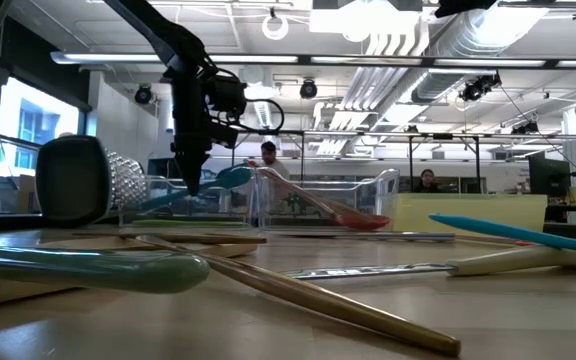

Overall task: Pick & Place Kitchen Items
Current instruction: Put the top blue spatula into the left transparent bin, then put the top gold knife into the yellow bin

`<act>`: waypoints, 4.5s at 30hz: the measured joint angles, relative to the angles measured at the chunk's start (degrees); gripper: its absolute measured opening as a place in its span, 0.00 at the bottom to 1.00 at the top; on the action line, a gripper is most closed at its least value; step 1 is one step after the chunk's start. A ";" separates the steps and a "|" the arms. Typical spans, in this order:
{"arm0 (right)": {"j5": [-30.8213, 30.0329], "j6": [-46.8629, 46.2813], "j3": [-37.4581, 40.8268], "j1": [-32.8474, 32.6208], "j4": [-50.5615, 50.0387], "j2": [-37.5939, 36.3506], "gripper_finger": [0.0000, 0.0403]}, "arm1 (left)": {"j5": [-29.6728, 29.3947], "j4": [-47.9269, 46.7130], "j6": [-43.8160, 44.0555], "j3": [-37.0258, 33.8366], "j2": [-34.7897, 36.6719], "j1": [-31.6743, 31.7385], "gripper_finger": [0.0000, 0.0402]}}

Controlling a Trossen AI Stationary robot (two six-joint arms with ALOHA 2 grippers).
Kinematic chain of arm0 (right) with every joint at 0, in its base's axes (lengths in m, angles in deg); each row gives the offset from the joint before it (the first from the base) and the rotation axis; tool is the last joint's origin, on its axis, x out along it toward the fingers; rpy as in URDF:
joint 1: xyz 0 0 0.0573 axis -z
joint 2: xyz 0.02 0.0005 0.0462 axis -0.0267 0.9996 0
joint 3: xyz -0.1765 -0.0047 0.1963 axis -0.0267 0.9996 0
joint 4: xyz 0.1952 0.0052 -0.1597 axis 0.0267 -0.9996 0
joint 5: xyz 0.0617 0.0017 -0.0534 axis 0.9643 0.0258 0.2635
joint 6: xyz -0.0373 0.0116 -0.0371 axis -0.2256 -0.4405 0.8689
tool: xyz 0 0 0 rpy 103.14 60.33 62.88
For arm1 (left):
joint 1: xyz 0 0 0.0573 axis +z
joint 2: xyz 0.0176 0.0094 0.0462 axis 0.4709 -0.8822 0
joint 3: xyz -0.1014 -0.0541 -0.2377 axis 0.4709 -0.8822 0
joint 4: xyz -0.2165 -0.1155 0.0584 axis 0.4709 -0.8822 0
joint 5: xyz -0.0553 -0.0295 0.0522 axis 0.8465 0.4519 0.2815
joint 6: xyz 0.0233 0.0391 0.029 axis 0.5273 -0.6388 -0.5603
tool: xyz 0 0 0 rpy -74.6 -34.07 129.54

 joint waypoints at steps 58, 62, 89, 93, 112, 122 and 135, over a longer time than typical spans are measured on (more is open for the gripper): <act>12.31 0.50 0.02 -0.01 1.46 2.90 0.63 | 25.19 -12.13 23.41 7.80 10.08 -24.45 0.36; 20.17 0.21 0.02 -0.02 1.51 4.31 0.63 | 21.23 -12.14 31.02 7.80 10.08 -31.77 0.36; 37.48 -36.86 9.63 -30.52 33.44 14.62 0.63 | -0.48 -22.55 31.64 2.94 9.99 -57.43 0.36; 32.57 -44.86 10.69 -36.58 40.53 15.53 0.63 | -0.97 -15.70 27.04 -3.43 10.01 -57.37 0.36; 10.78 -51.13 10.71 -53.02 40.93 17.17 0.63 | -8.11 2.52 22.14 -16.09 10.01 -57.37 0.36; 10.27 -49.15 10.67 -52.87 40.86 17.16 0.63 | -7.96 2.86 21.98 -16.24 9.14 -57.37 0.36; 10.27 -49.03 10.62 -52.85 40.37 17.14 0.63 | -7.74 8.07 22.41 -20.00 8.24 -57.35 0.36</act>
